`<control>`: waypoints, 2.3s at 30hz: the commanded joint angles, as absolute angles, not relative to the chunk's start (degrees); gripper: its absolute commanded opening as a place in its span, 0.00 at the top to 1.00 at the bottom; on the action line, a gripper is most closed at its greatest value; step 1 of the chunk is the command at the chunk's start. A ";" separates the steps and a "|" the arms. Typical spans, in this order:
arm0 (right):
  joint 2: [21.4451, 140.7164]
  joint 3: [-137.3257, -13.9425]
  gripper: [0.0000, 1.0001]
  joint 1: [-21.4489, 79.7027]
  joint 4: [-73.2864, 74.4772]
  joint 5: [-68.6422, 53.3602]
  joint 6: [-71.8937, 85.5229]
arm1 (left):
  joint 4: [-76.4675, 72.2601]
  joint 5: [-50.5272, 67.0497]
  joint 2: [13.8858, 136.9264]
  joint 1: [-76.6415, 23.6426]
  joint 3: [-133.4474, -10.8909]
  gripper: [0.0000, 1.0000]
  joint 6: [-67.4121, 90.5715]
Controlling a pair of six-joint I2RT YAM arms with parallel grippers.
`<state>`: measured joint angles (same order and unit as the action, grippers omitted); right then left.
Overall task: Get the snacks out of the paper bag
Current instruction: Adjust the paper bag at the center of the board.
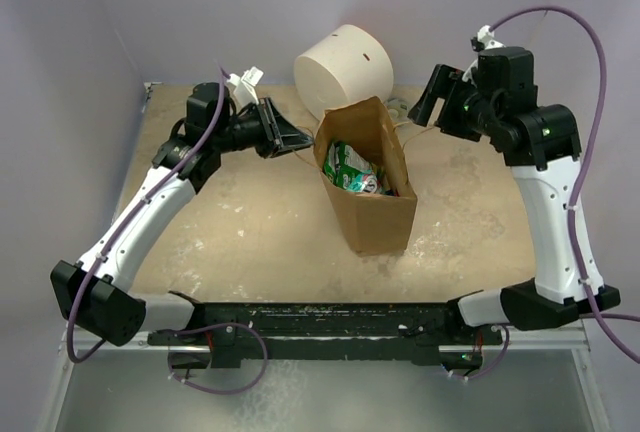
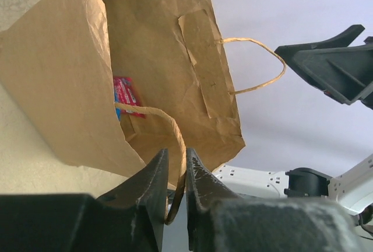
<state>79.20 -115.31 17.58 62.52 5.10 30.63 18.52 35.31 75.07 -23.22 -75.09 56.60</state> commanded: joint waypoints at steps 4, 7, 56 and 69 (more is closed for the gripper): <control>81.99 -113.15 0.37 15.48 57.84 -7.47 29.59 | 16.11 34.94 76.10 -23.53 -77.93 0.87 56.54; 82.94 -112.58 0.41 15.30 57.55 -9.45 29.61 | 16.55 34.57 75.86 -23.47 -78.12 0.92 56.10; 93.00 -89.60 0.88 36.06 15.60 -30.14 44.14 | 42.81 40.00 78.39 -0.26 -104.63 1.00 24.50; 85.62 -83.61 0.66 36.12 32.87 -25.27 30.76 | 36.73 43.69 66.02 -6.94 -83.82 1.00 41.65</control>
